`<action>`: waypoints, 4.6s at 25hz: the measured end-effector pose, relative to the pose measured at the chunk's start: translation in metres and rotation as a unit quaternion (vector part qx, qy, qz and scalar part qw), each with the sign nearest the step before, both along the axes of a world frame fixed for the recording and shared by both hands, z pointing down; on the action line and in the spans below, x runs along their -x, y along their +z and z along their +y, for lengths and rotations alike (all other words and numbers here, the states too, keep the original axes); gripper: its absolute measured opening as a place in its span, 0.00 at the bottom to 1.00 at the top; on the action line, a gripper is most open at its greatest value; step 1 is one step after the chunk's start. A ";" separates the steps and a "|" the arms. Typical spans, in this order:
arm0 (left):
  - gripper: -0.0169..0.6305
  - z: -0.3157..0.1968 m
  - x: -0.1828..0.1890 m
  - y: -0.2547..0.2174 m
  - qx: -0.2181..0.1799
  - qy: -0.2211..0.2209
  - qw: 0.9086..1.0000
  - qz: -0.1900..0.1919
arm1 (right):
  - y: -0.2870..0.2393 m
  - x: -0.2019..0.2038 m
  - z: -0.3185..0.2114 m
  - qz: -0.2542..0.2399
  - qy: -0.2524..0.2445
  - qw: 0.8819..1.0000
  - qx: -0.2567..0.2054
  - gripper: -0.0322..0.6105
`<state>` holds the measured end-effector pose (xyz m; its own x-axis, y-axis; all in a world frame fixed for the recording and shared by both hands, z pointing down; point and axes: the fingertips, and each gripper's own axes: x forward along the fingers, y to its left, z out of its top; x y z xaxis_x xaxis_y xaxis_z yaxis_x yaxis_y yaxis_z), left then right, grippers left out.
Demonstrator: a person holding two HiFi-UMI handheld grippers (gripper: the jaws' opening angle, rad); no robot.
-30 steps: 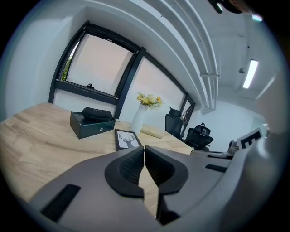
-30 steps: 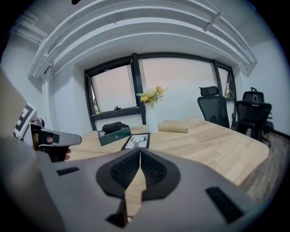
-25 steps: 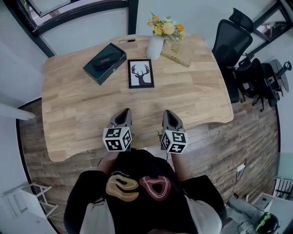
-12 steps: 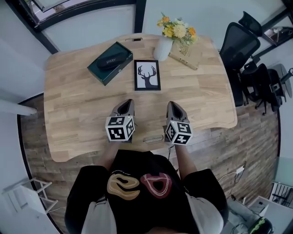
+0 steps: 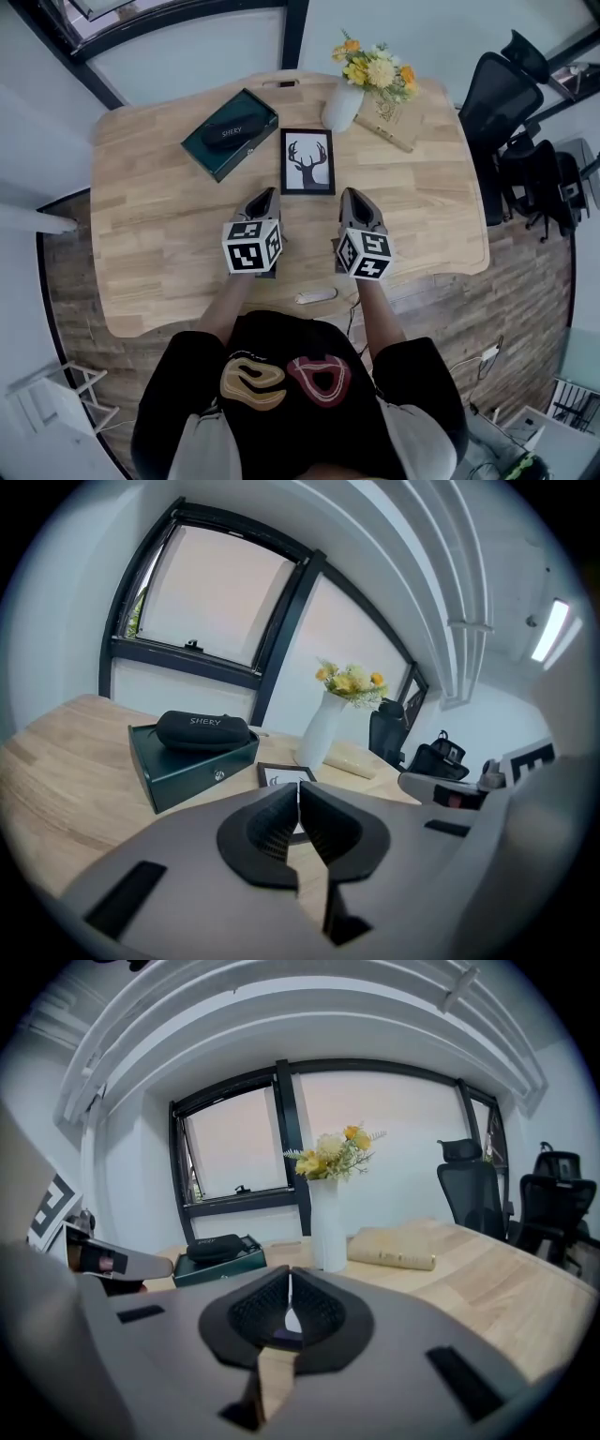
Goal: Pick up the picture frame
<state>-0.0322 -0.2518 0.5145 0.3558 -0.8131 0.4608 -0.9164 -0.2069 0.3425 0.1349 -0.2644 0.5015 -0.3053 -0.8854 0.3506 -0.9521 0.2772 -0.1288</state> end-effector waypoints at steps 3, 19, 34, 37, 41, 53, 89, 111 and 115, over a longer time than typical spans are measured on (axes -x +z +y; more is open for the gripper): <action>0.06 -0.015 0.003 0.006 0.003 -0.009 1.000 -0.005 | 0.003 0.002 -0.017 0.008 -0.002 1.000 0.002 0.07; 0.06 -0.072 0.001 0.047 0.056 -0.004 0.998 -0.015 | 0.042 0.008 -0.086 0.028 -0.010 0.998 0.055 0.14; 0.21 -0.103 -0.001 0.091 0.113 0.002 0.994 -0.008 | 0.091 0.009 -0.122 0.026 -0.008 0.991 0.127 0.24; 0.21 -0.109 -0.006 0.099 0.120 0.006 0.993 -0.012 | 0.103 0.008 -0.125 0.036 -0.013 0.989 0.141 0.24; 0.21 -0.114 -0.011 0.113 0.135 0.013 0.991 -0.018 | 0.118 0.009 -0.129 0.038 -0.016 0.986 0.161 0.24; 0.21 -0.118 -0.015 0.139 0.165 0.017 0.986 -0.037 | 0.149 0.007 -0.132 0.052 -0.004 0.977 0.208 0.24; 0.15 -0.123 -0.018 0.154 0.204 -0.012 0.979 -0.029 | 0.161 0.013 -0.136 0.054 0.005 0.967 0.249 0.18; 0.14 -0.111 -0.011 0.144 0.205 -0.015 0.978 -0.039 | 0.150 0.016 -0.123 0.052 0.023 0.968 0.244 0.16; 0.14 -0.111 -0.009 0.137 0.195 -0.015 0.980 -0.042 | 0.142 0.018 -0.122 0.051 0.021 0.970 0.236 0.16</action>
